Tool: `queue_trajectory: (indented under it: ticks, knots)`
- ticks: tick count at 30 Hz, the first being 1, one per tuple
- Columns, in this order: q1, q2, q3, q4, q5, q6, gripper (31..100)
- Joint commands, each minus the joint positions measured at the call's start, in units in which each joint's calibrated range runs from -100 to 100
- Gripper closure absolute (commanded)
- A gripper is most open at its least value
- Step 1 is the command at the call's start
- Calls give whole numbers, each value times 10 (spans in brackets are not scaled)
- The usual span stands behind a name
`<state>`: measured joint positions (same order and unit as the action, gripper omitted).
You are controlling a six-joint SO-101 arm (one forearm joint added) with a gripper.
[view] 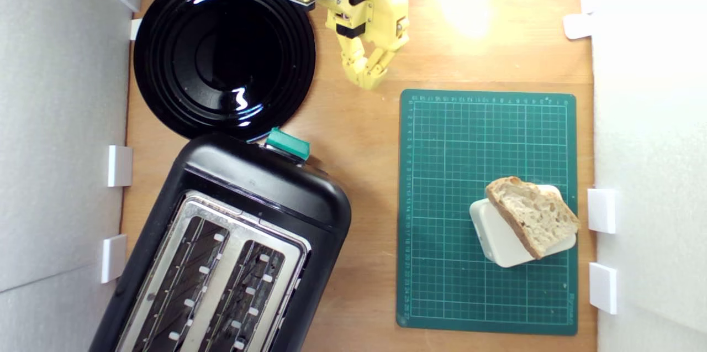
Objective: Pick bread and place in toaster
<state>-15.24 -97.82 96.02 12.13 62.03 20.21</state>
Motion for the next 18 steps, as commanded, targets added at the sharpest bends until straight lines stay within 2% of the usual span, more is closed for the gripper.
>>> queue_trajectory:
  ticks: [1,13,18]
  knots:
    - [-2,13,-16,-1,-1,-4,975]
    - [4,170,-17,0,-276,-16,975]
    - [-2,182,-18,-1,-301,-23,975]
